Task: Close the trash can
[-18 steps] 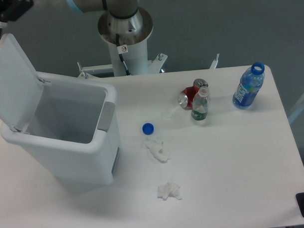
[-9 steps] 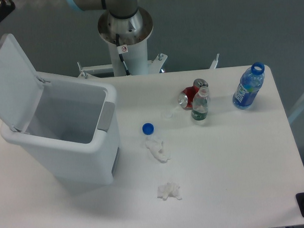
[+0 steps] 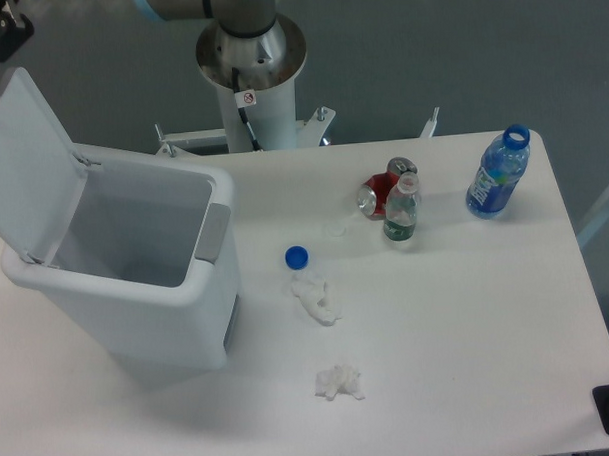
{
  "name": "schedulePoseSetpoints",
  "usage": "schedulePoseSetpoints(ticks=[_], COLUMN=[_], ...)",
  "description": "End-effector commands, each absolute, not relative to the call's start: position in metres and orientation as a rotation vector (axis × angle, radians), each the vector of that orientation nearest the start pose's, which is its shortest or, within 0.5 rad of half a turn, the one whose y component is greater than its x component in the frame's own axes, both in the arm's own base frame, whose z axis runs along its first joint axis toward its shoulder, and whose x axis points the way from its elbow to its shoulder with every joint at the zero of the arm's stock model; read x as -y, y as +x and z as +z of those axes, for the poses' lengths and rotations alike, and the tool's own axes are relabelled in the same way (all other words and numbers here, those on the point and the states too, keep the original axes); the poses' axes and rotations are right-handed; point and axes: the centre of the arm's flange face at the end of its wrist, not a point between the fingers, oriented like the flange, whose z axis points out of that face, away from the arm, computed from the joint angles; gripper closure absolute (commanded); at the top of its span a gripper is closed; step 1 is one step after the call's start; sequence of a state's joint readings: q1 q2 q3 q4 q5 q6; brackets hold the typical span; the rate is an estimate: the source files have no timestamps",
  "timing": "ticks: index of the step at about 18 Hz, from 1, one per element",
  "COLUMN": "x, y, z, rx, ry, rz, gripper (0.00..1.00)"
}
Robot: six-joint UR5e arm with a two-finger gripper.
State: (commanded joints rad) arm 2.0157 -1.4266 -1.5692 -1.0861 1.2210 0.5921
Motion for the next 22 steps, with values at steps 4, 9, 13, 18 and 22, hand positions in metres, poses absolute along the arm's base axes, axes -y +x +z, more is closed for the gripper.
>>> schedulePoseSetpoints(ticks=[4, 9, 13, 18, 22], x=[-0.488, -0.489, -0.491, -0.492, -0.491], y=[-0.051, -0.057, -0.064, -0.095, -0.099], z=[0.623, 0.62, 0.617, 0.611, 0.611], rx=[-0.303, -0.284, -0.264, -0.199, -0.189], ry=[-2.426, -2.447, -2.463, -2.479, -2.48], rz=[0.056, 0.088, 0.115, 0.133, 0.136], gripper=[1.0, 1.0, 1.0, 1.0, 1.0])
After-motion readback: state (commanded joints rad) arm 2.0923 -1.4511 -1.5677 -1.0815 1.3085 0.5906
